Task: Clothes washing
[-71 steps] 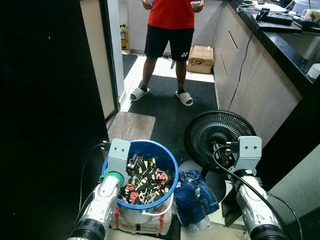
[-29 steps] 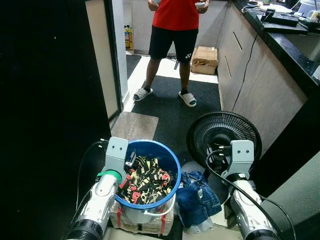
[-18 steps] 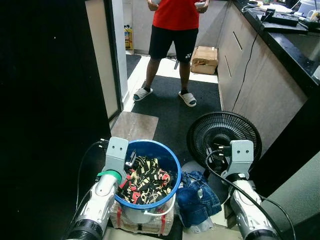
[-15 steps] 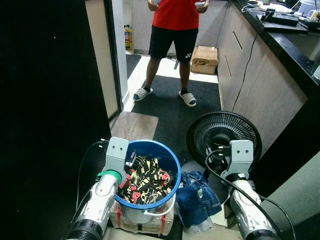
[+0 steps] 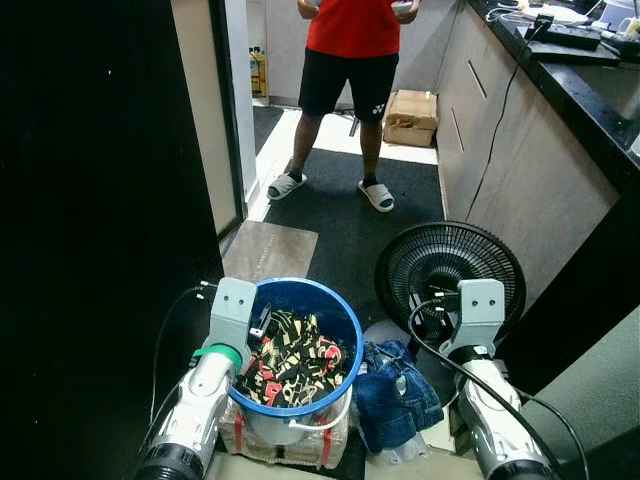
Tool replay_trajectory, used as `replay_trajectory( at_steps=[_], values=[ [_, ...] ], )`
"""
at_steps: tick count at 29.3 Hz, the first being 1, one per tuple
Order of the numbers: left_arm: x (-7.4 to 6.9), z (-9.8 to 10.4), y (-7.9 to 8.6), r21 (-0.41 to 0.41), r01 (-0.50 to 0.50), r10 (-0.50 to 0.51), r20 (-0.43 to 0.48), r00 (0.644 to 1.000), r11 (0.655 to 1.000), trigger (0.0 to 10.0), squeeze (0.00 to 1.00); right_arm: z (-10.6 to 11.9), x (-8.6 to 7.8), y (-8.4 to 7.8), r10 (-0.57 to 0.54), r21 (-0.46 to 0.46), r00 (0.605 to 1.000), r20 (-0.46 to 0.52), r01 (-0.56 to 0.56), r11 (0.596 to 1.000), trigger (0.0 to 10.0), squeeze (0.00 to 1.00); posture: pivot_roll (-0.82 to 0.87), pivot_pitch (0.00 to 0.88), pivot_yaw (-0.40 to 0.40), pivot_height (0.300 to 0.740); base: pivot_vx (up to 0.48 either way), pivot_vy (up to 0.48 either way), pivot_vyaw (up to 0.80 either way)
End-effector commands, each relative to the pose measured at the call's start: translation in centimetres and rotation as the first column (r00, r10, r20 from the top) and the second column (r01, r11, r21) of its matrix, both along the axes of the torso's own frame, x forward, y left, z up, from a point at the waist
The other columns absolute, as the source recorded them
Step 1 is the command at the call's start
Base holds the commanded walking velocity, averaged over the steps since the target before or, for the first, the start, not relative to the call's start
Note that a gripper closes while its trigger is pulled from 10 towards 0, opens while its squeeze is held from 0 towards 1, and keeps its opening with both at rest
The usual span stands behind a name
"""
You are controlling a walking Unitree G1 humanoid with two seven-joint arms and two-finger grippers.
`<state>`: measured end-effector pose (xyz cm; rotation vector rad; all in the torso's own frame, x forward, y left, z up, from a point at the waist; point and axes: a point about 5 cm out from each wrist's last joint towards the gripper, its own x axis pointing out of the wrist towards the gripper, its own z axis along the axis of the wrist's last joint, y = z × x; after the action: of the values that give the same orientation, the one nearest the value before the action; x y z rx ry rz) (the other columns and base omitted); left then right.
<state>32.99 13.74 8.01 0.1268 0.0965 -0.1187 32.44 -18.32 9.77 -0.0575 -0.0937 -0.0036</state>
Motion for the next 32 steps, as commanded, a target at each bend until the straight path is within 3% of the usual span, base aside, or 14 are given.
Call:
replay_trajectory(
  at_steps=[1, 12, 28, 30, 32],
  values=[
    [-0.3, -0.5, 0.1, 0.003, 0.000, 0.000, -0.021, 1.000, 1.000, 10.0, 0.00, -0.5, -0.4, 0.0, -0.006, 0.011, 1.000, -0.015, 0.006, 1.000, 10.0, 0.00, -0.02, 0.027, 0.029, 0.675, 0.000, 0.000, 0.00],
    [-0.4, -0.4, -0.1, 0.000, 0.005, -0.005, -0.023, 1.000, 1.000, 10.0, 0.00, -0.3, -0.5, -0.1, -0.009, 0.013, 1.000, -0.009, 0.009, 1.000, 10.0, 0.00, -0.03, 0.031, 0.028, 0.625, 0.000, 0.000, 0.00],
    [-0.4, -0.4, -0.2, -0.004, 0.003, -0.004, -0.023, 1.000, 1.000, 10.0, 0.00, 0.0, -0.4, 0.0, -0.002, 0.017, 1.000, 0.003, 0.002, 1.000, 10.0, 0.00, -0.02, 0.033, 0.030, 0.585, 0.000, 0.000, 0.00],
    [0.2, 1.6, -0.4, -0.044, 0.013, -0.012, 0.029, 1.000, 0.999, 10.0, 0.00, 1.7, 0.0, 0.0, 0.003, 0.022, 0.998, 0.062, -0.004, 1.000, 10.0, 0.00, -0.02, 0.035, 0.033, 0.575, 0.000, 0.000, 0.00],
    [0.2, 1.6, -0.4, -0.044, 0.013, -0.012, 0.029, 1.000, 0.999, 10.0, 0.00, 1.7, 0.0, 0.0, 0.003, 0.022, 0.998, 0.062, -0.004, 1.000, 10.0, 0.00, -0.02, 0.035, 0.033, 0.575, 0.000, 0.000, 0.00]
  ],
)
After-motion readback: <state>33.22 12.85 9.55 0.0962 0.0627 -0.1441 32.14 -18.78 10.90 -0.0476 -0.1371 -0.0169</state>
